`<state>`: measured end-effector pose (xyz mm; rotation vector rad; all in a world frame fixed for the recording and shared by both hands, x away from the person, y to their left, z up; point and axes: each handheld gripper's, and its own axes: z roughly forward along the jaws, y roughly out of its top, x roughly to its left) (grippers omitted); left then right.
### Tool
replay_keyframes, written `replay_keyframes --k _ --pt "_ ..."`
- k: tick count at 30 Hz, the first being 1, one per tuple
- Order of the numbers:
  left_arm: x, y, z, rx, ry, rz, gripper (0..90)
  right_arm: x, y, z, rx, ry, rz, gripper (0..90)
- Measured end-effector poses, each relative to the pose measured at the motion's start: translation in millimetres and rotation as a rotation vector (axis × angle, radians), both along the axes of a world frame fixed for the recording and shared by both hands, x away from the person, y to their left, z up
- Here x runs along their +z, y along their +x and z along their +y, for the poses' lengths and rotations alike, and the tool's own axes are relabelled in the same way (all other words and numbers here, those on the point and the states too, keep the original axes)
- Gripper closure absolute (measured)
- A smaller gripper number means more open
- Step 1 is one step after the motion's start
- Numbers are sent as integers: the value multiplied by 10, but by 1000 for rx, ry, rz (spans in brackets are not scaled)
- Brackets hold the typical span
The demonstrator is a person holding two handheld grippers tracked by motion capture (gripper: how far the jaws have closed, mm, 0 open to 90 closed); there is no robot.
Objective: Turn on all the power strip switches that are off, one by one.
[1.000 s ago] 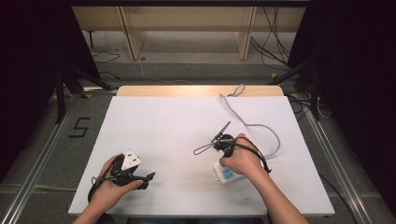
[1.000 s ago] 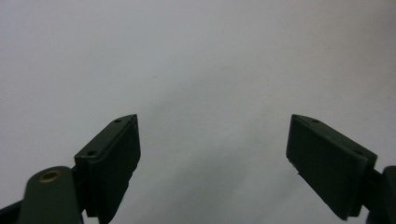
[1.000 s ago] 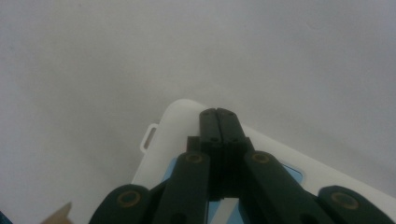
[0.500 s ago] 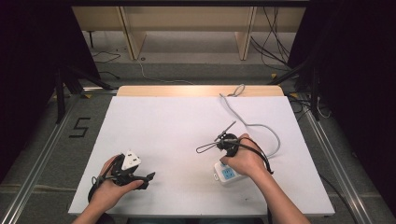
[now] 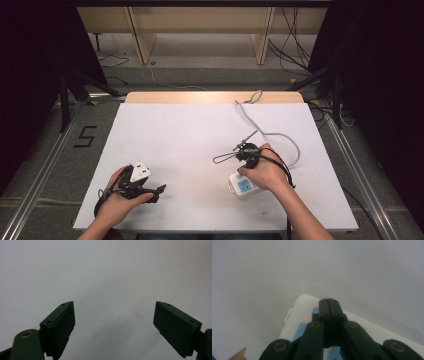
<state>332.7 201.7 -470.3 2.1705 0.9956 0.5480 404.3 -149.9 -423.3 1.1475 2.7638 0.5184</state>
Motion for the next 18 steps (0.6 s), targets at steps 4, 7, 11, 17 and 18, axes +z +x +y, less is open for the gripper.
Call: replay_keyframes --k 4,7,11,17,18 --pt "0 2 -1 -2 2 -1 177 5 -13 -55 0 5 -11 896" --pt "0 3 -1 -1 2 -1 177 21 -28 -89 -8 12 -30 898" --pt "0 4 2 -1 2 0 177 40 -45 -128 -13 23 -34 898" --pt "0 6 4 3 -3 0 177 19 -54 -193 -20 43 -30 893" --pt "-1 5 4 5 -4 0 177 19 -59 -208 -22 45 -32 892"
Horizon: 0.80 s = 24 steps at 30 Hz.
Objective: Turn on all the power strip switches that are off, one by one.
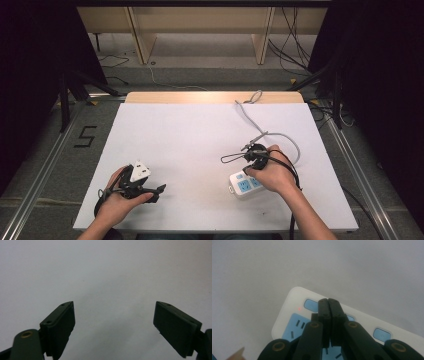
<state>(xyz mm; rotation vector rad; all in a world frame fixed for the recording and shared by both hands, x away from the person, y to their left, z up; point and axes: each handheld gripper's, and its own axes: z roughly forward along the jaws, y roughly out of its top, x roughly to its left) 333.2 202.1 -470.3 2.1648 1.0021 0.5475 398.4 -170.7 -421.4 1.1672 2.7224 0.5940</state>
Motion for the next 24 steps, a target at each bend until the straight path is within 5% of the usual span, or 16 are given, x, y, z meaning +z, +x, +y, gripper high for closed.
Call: replay_keyframes --k 24 --pt "-5 15 13 14 -4 -1 177 14 -124 -368 -85 94 -102 785"
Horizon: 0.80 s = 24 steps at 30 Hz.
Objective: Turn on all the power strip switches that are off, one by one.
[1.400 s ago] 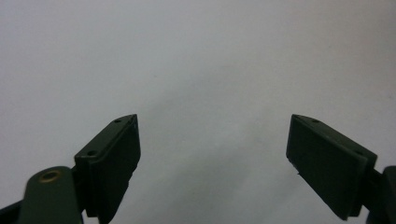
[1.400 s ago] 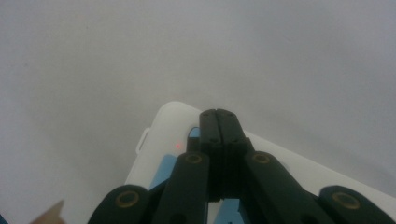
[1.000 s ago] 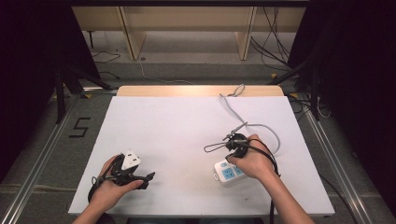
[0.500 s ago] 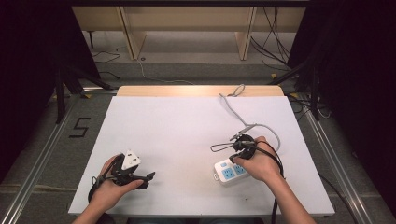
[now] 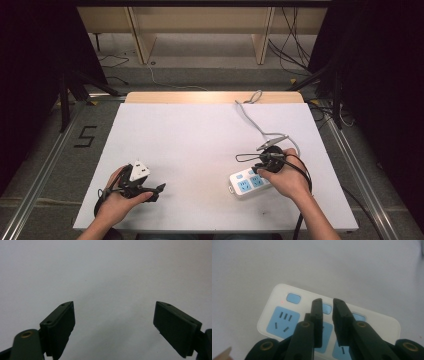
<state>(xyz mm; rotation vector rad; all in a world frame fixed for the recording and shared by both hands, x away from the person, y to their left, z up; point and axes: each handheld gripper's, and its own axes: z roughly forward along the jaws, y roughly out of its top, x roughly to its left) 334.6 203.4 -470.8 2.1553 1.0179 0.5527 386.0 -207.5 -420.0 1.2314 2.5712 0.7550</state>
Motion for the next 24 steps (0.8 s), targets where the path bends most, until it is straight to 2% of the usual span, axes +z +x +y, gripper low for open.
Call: replay_keyframes --k 6,10,15,20,24 --pt "0 3 5 1 2 4 177 -16 -46 -128 -25 23 -42 730" --pt "-1 4 4 2 3 3 177 -37 -83 -215 -46 55 -60 696" --pt "-3 9 12 2 5 1 177 -69 -125 -307 -48 87 -105 632" --pt "-6 12 14 3 4 2 178 -113 -179 -381 -37 107 -174 589" --pt "-6 13 19 5 3 3 178 -153 -227 -448 -48 129 -196 569"
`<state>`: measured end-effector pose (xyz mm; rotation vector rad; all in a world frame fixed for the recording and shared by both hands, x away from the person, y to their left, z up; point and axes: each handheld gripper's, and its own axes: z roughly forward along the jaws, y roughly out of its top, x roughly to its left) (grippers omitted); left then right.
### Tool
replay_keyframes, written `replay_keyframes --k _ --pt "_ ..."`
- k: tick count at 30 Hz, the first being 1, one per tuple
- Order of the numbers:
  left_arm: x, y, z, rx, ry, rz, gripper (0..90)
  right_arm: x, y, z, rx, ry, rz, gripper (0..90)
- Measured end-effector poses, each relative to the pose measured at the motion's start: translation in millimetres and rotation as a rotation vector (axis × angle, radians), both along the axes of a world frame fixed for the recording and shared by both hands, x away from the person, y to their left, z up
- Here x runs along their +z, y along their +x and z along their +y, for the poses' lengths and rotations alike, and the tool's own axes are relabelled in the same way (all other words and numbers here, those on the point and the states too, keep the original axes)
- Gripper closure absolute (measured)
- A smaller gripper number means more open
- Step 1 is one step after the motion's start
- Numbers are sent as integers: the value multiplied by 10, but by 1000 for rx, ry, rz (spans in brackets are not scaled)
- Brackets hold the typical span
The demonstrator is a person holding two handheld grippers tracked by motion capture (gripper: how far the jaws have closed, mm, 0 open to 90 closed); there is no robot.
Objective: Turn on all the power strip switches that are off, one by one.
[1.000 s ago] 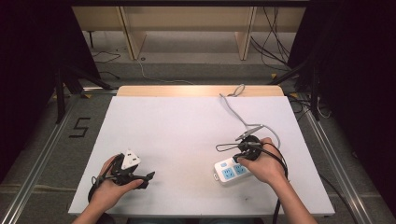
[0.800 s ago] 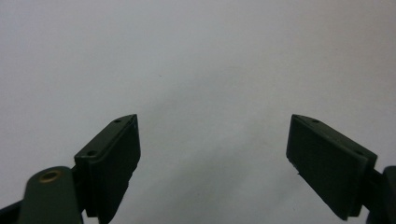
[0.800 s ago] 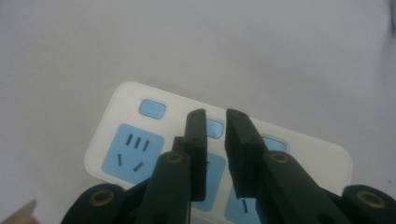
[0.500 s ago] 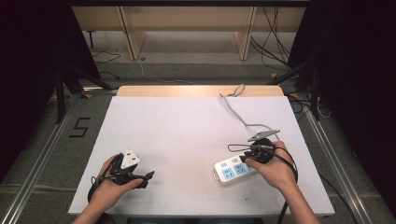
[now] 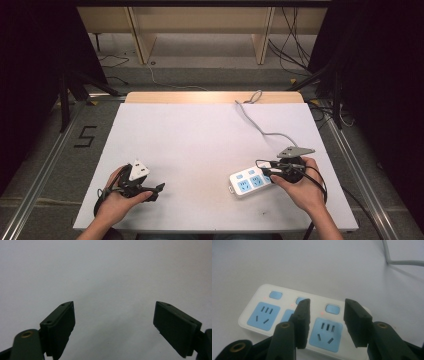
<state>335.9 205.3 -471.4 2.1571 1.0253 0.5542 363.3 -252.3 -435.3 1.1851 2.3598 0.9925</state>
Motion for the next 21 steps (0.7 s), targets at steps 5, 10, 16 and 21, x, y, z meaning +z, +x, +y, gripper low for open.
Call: replay_keyframes --k 5,10,16,21 --pt "2 0 2 2 1 -1 178 -51 -81 -81 -27 26 -21 523" --pt "0 1 -2 4 0 -1 178 -106 -157 -144 -43 58 -49 488" --pt "-4 6 -7 7 -6 -2 177 -116 -222 -172 -58 78 -87 488" --pt "-1 10 1 6 -9 -2 176 -130 -227 -173 -65 95 -102 480"
